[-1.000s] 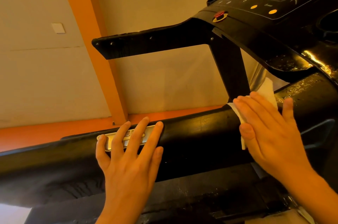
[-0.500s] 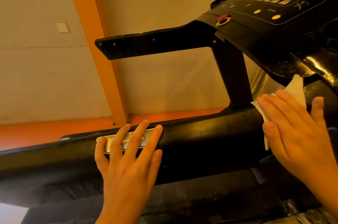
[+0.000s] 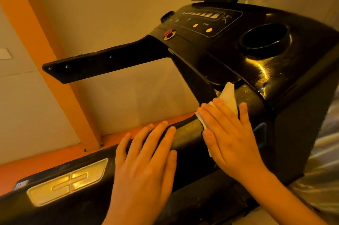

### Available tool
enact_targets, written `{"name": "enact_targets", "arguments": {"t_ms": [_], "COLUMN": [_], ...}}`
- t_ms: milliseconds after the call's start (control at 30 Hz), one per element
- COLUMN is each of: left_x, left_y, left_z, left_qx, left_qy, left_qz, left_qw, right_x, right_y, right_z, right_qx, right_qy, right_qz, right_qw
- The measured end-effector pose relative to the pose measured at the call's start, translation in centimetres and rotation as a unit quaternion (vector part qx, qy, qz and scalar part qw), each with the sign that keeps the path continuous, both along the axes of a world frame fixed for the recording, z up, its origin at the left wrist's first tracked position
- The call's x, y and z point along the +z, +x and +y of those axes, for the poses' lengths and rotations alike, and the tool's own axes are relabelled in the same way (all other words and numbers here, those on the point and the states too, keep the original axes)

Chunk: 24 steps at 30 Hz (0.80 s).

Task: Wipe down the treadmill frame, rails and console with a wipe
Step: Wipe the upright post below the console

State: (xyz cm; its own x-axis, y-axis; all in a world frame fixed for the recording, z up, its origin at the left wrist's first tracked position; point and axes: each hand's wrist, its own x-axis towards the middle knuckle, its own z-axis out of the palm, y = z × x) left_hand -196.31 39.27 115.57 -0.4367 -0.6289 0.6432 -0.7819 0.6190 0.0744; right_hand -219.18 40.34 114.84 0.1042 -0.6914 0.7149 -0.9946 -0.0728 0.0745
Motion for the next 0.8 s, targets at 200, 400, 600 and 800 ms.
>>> {"name": "enact_targets", "arguments": {"t_ms": [200, 400, 600, 800], "left_x": [-0.1, -0.2, -0.1, -0.1], "left_y": [-2.5, -2.4, -2.4, -2.4], "left_z": [-1.6, -1.2, -1.3, -1.3], "left_qx": [0.038, 0.046, 0.042, 0.034], "left_qy": [-0.005, 0.001, 0.017, 0.016], "left_qz": [-0.15, -0.152, -0.144, -0.149], "left_qw": [0.988, 0.987, 0.989, 0.988], "right_x": [0.3, 2.5, 1.7, 3.3], "right_y": [-1.3, -5.2, -4.0, -6.4], "right_z": [0.1, 0.5, 0.1, -0.2], "right_qx": [0.003, -0.024, -0.007, -0.03], "right_qy": [0.004, 0.013, 0.007, -0.025], "right_qz": [0.061, 0.137, 0.083, 0.105], "right_qw": [0.998, 0.99, 0.997, 0.994]}}
